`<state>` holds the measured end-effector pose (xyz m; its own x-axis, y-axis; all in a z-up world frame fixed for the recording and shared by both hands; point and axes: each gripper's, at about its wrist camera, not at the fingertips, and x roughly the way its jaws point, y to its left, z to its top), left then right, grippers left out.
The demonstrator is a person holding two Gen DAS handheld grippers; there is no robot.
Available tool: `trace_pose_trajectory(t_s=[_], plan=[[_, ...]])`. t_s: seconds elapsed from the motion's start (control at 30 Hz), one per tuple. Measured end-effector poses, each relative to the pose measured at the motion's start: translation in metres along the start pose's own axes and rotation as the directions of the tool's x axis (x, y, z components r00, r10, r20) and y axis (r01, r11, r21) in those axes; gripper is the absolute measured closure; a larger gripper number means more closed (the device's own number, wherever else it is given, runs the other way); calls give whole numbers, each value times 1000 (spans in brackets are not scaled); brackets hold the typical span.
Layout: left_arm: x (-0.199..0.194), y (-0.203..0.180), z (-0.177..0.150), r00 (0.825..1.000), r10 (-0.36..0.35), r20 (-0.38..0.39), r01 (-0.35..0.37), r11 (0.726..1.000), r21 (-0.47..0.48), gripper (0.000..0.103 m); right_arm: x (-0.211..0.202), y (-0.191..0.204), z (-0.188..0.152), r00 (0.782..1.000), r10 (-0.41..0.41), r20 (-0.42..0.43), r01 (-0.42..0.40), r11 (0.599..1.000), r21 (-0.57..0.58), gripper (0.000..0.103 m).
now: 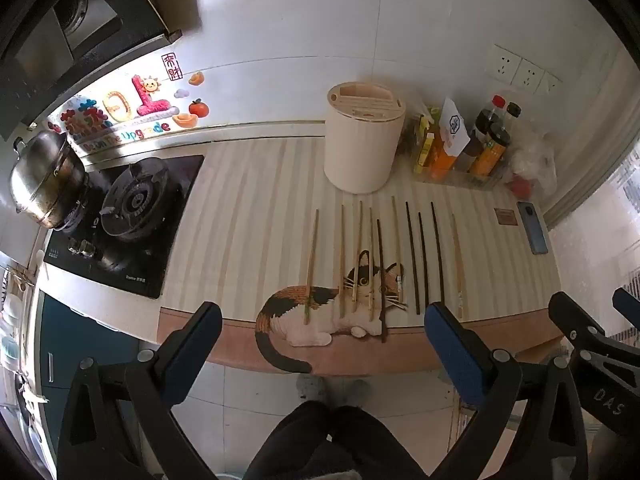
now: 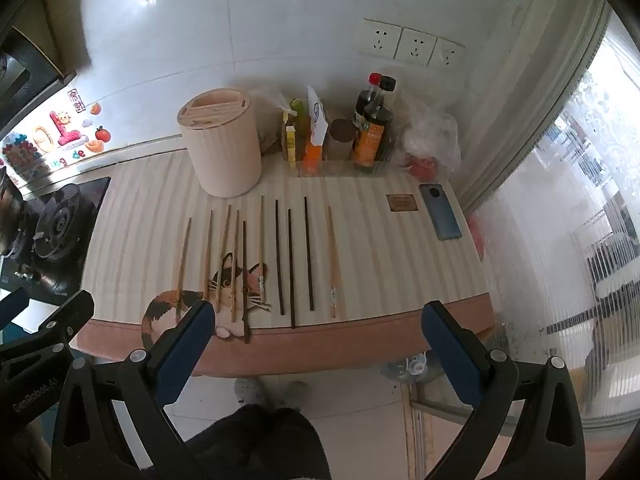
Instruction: Organize utensils
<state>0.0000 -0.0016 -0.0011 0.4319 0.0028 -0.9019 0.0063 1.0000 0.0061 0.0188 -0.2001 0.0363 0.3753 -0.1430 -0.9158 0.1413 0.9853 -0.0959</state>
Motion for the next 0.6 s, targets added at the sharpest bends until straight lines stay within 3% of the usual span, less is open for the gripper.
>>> trace_pose_trajectory(t_s=[0.6], plan=[[-19,-6,4,1000,-9,27,9,1000,-4,0,-6,-4,-1,1000,-1,8,1,1000,4,0]])
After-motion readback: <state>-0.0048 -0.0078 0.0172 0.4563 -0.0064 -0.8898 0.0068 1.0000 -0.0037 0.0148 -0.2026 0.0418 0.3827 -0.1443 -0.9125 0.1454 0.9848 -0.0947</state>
